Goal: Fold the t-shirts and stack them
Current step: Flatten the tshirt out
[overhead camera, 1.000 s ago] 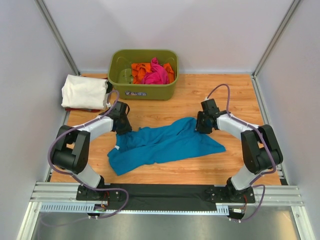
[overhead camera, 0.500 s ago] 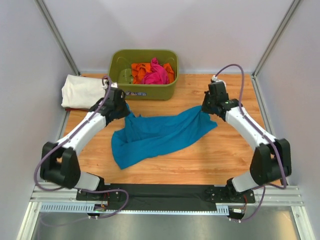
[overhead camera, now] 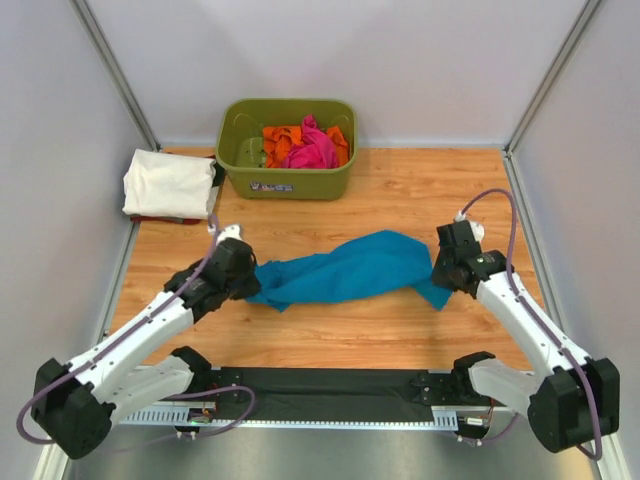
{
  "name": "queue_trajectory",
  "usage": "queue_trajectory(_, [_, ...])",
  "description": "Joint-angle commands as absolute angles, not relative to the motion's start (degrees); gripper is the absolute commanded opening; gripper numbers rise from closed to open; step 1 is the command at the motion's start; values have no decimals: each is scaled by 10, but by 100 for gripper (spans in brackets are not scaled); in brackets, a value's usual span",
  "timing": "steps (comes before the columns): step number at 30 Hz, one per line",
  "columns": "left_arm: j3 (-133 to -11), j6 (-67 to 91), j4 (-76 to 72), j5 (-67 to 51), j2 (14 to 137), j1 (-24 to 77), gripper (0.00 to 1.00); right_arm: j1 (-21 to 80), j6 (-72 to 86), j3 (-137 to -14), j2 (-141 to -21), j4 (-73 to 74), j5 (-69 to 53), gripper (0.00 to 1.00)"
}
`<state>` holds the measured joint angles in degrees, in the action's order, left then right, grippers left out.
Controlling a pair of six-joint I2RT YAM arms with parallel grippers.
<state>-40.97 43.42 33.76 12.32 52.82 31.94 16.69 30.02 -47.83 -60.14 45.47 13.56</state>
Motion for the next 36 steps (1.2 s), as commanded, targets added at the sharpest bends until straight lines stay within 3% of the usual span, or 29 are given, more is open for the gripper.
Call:
queue_trajectory(1, [-381,529,402,148,544,390,1,166,355,-431,-611,503,121,21])
queue_trajectory(2, [-373,542,417,149,548,402,9,164,374,-432,-620,504,117,40])
queue_trajectory(3, [-373,565,426,152,554,417,41,163,374,-446,-626,505,111,46])
queue_trajectory(4, [-373,569,433,155,555,421,63,163,369,-459,-633,508,106,52])
queue_trajectory(5, [-381,572,451,156,557,423,76,163,357,-474,-640,513,105,62])
queue_trajectory(7, [-411,571,471,182,553,424,94,163,345,-518,-655,530,111,74])
queue_trajectory(8, [-424,570,496,197,550,424,96,163,337,-531,-659,536,120,84])
queue_trajectory(9, [-440,566,507,212,548,423,98,163,333,-542,-661,547,126,87])
queue_trajectory(15, [-528,501,496,290,605,413,96,161,333,-565,-670,513,127,87])
queue_trajectory(18, [-556,469,480,261,667,369,94,161,337,-566,-691,505,113,86])
queue_trajectory(23, [-568,412,427,213,757,332,83,161,337,-552,-705,491,114,84])
queue_trajectory(28, [-512,375,327,93,765,333,71,160,337,-538,-714,487,121,84])
queue_trajectory(36, [-477,371,307,84,779,333,62,161,337,-537,-744,471,115,84])
